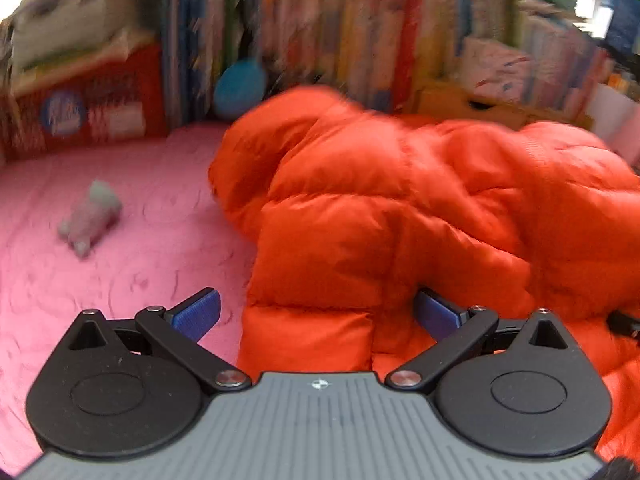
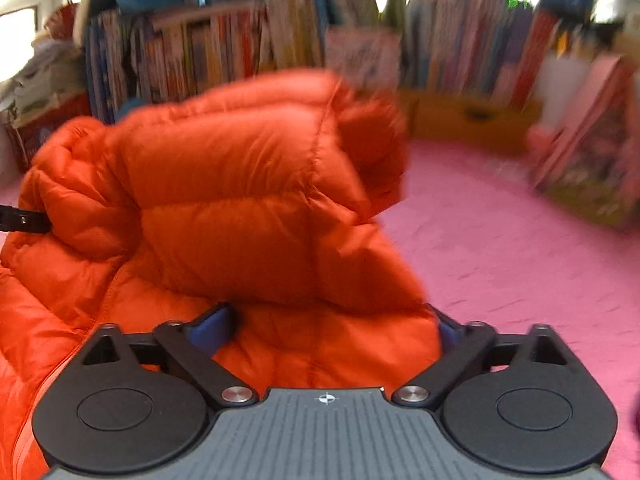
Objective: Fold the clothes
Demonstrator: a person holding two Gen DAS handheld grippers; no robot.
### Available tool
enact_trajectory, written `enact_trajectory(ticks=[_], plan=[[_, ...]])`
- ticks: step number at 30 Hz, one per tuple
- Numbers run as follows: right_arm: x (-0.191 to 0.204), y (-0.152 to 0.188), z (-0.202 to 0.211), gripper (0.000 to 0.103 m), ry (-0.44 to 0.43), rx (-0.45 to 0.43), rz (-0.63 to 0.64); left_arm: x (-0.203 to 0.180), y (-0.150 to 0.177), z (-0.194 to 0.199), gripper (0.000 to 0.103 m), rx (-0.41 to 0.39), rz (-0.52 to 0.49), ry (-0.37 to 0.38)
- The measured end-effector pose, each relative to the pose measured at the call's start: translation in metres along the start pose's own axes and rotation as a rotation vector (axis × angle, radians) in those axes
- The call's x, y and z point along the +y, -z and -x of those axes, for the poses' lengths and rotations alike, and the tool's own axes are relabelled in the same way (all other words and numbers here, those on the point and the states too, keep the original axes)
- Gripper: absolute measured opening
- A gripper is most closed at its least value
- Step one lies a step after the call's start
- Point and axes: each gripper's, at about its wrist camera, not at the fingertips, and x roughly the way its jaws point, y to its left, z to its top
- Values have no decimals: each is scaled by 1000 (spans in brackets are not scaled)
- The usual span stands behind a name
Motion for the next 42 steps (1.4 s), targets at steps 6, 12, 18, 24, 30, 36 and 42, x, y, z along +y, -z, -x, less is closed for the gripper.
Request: enact_trajectory(ticks=[6,12,18,24,30,36,42], plan=[[18,-45,-47,79,-57,-34,82,20,-2,-2,103,-14,42,-50],[12,-73,-99,87,-59,-53,65,32,1,-5,103,-8,58,-102],[-8,-29,-27,98,0,-177,163,14,10,19,103,-105,-49,-194],[-53,47,56,100,27,-237,82,-9,43,67,103,-236,-240,-234],[-30,104,85,100,93,-211,209,-16,74,88,103,-191,-320,-149],[43,135,94,103,-5,-228,463,-16,114,115,103,-155,-383,19],[113,145,89,103,-111,-298,668,-5,138,125,103,-90,-386,126]])
